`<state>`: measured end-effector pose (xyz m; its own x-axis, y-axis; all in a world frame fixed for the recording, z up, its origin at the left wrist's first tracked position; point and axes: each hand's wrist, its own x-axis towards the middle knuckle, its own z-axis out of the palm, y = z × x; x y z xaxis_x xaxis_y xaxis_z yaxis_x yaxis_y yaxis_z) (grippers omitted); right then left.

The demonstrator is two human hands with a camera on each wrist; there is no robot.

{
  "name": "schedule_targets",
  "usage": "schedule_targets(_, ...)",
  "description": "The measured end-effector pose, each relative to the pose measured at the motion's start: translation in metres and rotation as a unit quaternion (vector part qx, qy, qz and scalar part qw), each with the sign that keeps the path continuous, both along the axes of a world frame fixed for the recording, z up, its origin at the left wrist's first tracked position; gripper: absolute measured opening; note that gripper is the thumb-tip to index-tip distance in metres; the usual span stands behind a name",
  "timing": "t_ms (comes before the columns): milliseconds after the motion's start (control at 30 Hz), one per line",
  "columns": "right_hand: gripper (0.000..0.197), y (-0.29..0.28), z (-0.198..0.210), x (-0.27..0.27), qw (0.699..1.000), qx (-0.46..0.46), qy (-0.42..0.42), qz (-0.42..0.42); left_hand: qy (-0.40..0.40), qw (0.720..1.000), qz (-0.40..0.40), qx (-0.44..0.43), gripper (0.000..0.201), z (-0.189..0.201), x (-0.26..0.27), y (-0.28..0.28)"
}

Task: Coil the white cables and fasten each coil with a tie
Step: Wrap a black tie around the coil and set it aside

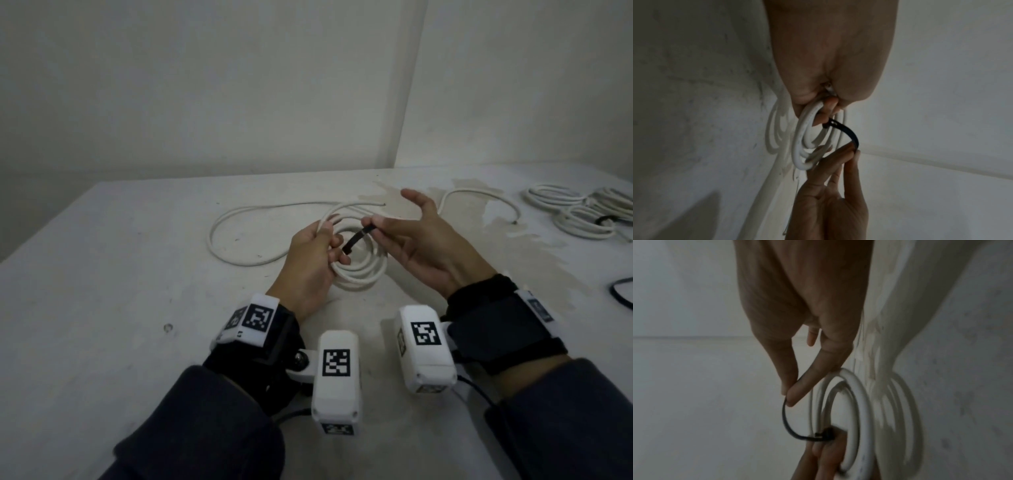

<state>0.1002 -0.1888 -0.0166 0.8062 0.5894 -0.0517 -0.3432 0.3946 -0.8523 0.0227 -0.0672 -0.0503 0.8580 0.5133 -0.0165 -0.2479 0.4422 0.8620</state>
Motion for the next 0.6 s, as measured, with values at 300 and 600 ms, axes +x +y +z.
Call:
schedule_targets(300, 0.018, -0.018, 0.010, 0.019, 0.962, -0.157, -0.203, -0.096, -0.013, 0.993, -0.117, 0.020, 0.025, 0.003, -0.007, 0.005)
schedule_targets(600, 0.007, -0.017, -0.003, 0.020, 0.847, -0.298, -0.427, -0.106, -0.011, 0.991, -0.117, 0.058, 0.029, 0.005, -0.009, 0.003)
